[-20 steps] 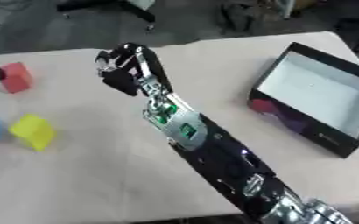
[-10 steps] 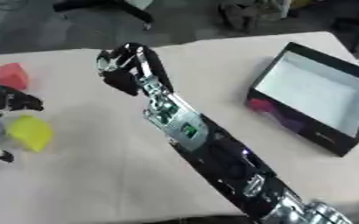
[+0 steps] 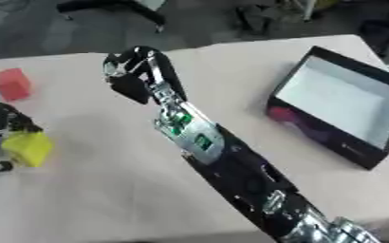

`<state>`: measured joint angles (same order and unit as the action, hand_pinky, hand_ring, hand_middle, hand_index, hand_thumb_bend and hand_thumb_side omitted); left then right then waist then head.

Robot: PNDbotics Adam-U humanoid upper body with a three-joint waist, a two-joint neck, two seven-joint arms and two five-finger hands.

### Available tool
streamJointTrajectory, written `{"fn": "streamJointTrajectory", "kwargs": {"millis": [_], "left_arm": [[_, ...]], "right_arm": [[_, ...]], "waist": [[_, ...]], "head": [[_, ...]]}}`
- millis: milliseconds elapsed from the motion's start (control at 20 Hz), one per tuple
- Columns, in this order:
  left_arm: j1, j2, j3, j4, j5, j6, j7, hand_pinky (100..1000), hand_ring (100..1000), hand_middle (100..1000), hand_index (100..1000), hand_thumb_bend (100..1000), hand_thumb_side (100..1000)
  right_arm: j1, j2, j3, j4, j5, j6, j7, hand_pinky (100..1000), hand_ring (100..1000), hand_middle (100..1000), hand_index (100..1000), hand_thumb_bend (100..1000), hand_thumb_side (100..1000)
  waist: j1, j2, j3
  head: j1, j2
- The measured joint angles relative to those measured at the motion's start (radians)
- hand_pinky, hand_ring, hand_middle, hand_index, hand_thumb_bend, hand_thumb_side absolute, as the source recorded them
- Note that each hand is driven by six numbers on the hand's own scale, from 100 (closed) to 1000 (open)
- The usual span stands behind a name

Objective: Pick up the objects with one hand, pass them to the other hand, and then place them into the box on the other side of the table.

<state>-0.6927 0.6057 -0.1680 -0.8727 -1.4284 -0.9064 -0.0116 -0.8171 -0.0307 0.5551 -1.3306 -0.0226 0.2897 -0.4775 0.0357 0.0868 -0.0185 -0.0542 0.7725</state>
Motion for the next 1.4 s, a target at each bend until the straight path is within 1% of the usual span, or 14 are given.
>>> {"fn": "streamJointTrajectory", "kwargs": {"millis": [200,300,400,500,550,650,700,800,900,950,1050,1150,1200,1400], "left_arm": [[0.003,-0.007,0.025,0.017,0.059,0.000,0.102,673,462,445,560,100,245],[0.007,-0.008,0.034,0.011,0.129,0.000,0.122,672,439,419,534,100,245],[0.010,-0.008,0.038,-0.005,0.235,0.000,0.114,676,419,396,511,100,252],[0.020,-0.018,0.037,-0.013,0.392,-0.001,0.061,689,416,391,503,100,264],[0.027,-0.027,0.033,-0.012,0.496,-0.001,0.010,690,413,388,499,100,267],[0.033,-0.049,0.011,-0.001,0.730,0.007,-0.139,694,415,390,501,100,267],[0.032,-0.061,-0.002,0.002,0.850,0.027,-0.229,696,419,394,504,100,304],[0.022,-0.084,-0.032,-0.002,1.092,0.169,-0.372,700,423,399,509,100,383],[-0.001,-0.103,-0.055,-0.029,1.304,0.325,-0.529,702,425,401,510,100,418],[-0.010,-0.110,-0.066,-0.045,1.391,0.393,-0.597,705,425,401,509,100,447],[-0.022,-0.122,-0.090,-0.087,1.523,0.493,-0.697,706,426,401,509,100,458],[-0.028,-0.130,-0.108,-0.122,1.606,0.556,-0.760,709,429,403,511,100,474],[-0.028,-0.132,-0.114,-0.139,1.635,0.578,-0.782,710,429,403,511,100,478],[-0.029,-0.132,-0.123,-0.167,1.701,0.628,-0.831,712,430,404,511,100,481]], "right_arm": [[0.000,0.000,-0.001,0.007,-0.001,-0.001,-0.001,255,539,508,609,100,400],[0.000,0.001,-0.002,0.012,-0.001,-0.001,-0.001,254,539,508,608,100,398],[0.000,0.002,-0.002,0.013,0.001,0.001,0.001,252,539,508,612,100,395],[-0.001,0.002,-0.002,0.019,0.009,0.006,0.006,251,543,511,621,100,388],[-0.002,0.002,-0.001,0.022,0.019,0.011,0.010,252,547,514,631,100,385],[-0.003,0.003,0.001,0.026,0.046,0.028,0.020,256,554,520,655,100,378],[-0.006,0.005,0.002,0.027,0.064,0.037,0.029,260,560,527,671,100,378],[-0.010,0.011,0.006,0.028,0.100,0.056,0.047,270,571,538,688,100,377],[-0.011,0.018,0.008,0.026,0.132,0.072,0.068,276,578,547,698,100,376],[-0.011,0.020,0.009,0.024,0.145,0.078,0.079,288,590,565,717,100,378],[-0.015,0.024,0.013,0.017,0.167,0.085,0.103,294,598,577,732,100,411],[-0.019,0.027,0.013,0.008,0.181,0.087,0.122,311,613,596,757,100,492],[-0.019,0.027,0.013,0.004,0.186,0.086,0.132,318,621,603,765,100,515],[-0.020,0.030,0.017,-0.002,0.195,0.079,0.176,333,642,621,784,100,557]], "waist": [[0.000,0.000,0.001],[0.000,0.000,0.006],[0.000,0.000,0.009],[0.000,0.000,0.013],[-0.001,0.000,0.014],[-0.001,0.000,0.015],[-0.002,0.000,0.015],[-0.004,0.000,0.015],[-0.006,0.000,0.014],[-0.005,0.000,0.013],[-0.004,0.000,0.010],[-0.002,0.001,0.007],[-0.001,0.001,0.006],[0.002,0.002,0.006]], "head": [[0.000,0.000],[0.000,0.000],[0.000,0.000],[-0.001,0.000],[-0.001,0.000],[-0.001,0.000],[-0.001,0.000],[0.000,0.000],[0.001,0.000],[0.002,0.000],[0.005,0.000],[0.007,0.000],[0.008,0.000],[0.007,0.000]]}}
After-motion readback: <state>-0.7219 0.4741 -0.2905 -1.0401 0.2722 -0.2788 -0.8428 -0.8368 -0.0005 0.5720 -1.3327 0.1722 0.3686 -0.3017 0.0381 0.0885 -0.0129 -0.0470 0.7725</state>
